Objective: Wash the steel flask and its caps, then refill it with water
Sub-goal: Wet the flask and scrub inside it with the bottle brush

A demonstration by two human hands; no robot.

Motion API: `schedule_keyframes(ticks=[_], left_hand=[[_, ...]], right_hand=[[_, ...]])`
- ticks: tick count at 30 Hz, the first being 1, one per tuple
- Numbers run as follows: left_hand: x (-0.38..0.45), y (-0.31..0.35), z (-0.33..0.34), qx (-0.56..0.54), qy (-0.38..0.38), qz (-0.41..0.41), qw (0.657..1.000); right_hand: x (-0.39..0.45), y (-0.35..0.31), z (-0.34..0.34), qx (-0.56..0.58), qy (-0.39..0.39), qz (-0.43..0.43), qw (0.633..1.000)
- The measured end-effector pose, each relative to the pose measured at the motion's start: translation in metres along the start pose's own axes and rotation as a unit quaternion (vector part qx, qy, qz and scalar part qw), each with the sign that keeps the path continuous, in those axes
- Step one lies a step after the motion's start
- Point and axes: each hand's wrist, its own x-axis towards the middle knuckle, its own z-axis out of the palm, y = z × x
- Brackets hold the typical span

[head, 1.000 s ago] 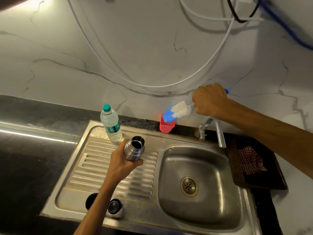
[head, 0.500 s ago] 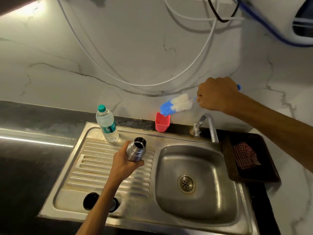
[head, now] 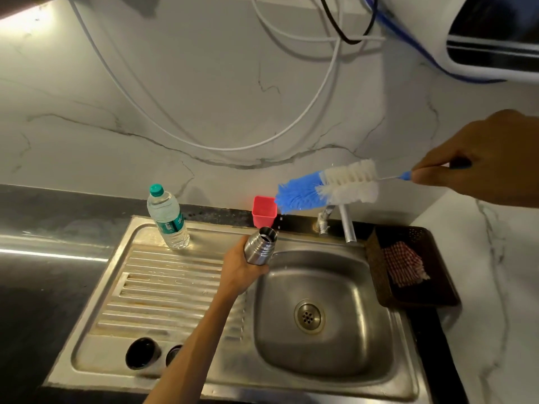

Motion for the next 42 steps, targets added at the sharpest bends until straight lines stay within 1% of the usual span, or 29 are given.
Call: schedule_keyframes(ticks=[4,7,12,16,21,28,31,33,35,39,42], left_hand=[[0.003,0.015,0.009,0.002,-0.006,0.022,1.000],[0.005,0.021,0.014,0.005,-0.010,0.027,1.000],[0.000,0.026,0.018,-0.003,-0.015,0.042,0.999],[-0.004,0.030,0.017,0.006,-0.017,0.076,0.997],[-0.007,0.028,0.013,0.025,-0.020,0.119,0.992],[-0.016,0.024,0.009,0.019,-0.002,0.145,0.989],[-0.023,0.025,0.009,0.019,0.005,0.161,0.987],[-0.024,0.026,0.008,0.014,0.009,0.155,0.988],[-0.027,0.027,0.008,0.010,0.007,0.146,0.989],[-0.030,0.024,0.009,0.017,-0.012,0.150,0.989],[-0.033,0.026,0.010,0.023,-0.029,0.154,0.987]], right_hand=[[-0.019,0.006,-0.007,0.037,-0.028,0.011,0.999],[-0.026,0.006,-0.009,0.052,-0.042,-0.005,0.998],[-0.031,0.007,-0.005,0.043,-0.067,-0.040,0.996],[-0.033,0.003,-0.002,0.033,-0.063,-0.063,0.995],[-0.029,0.002,0.002,-0.022,-0.056,-0.071,0.996],[-0.025,0.002,0.007,-0.071,-0.010,-0.092,0.993],[-0.026,-0.001,0.006,-0.081,-0.015,-0.101,0.991],[-0.025,-0.005,0.006,-0.087,-0.034,-0.109,0.990],[-0.029,-0.012,0.008,-0.106,-0.047,-0.127,0.985],[-0.040,-0.030,0.011,-0.191,-0.020,-0.183,0.964],[-0.043,-0.040,0.011,-0.232,-0.027,-0.194,0.953]])
